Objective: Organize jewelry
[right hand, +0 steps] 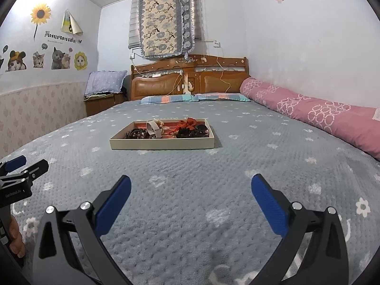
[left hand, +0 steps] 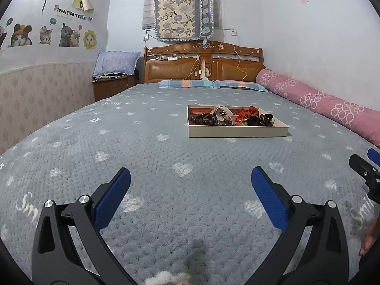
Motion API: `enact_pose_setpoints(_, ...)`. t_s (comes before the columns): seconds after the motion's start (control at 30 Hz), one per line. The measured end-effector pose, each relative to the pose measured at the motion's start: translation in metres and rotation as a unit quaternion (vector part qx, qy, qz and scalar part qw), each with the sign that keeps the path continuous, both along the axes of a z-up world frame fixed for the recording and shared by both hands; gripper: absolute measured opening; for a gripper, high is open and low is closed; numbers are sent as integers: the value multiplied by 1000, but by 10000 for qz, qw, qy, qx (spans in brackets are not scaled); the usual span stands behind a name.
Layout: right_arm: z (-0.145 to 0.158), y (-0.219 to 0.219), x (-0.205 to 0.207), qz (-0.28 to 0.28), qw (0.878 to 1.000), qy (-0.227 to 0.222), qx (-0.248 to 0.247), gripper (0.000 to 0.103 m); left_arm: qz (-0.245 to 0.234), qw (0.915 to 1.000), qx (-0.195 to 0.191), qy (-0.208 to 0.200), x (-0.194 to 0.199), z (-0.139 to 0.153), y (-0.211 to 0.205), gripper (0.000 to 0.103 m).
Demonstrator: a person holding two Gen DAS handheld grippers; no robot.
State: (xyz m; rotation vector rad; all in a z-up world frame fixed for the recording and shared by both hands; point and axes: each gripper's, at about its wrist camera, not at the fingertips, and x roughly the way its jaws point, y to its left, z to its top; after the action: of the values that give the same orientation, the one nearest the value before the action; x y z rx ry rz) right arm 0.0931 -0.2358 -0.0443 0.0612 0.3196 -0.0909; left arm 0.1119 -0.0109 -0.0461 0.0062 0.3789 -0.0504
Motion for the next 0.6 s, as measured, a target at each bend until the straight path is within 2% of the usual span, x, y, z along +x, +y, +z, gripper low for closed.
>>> enact_pose_setpoints(0.6,0,-2,1,-26,10000,7,19,99,4,10000,54,-29,-3,0,-1,98)
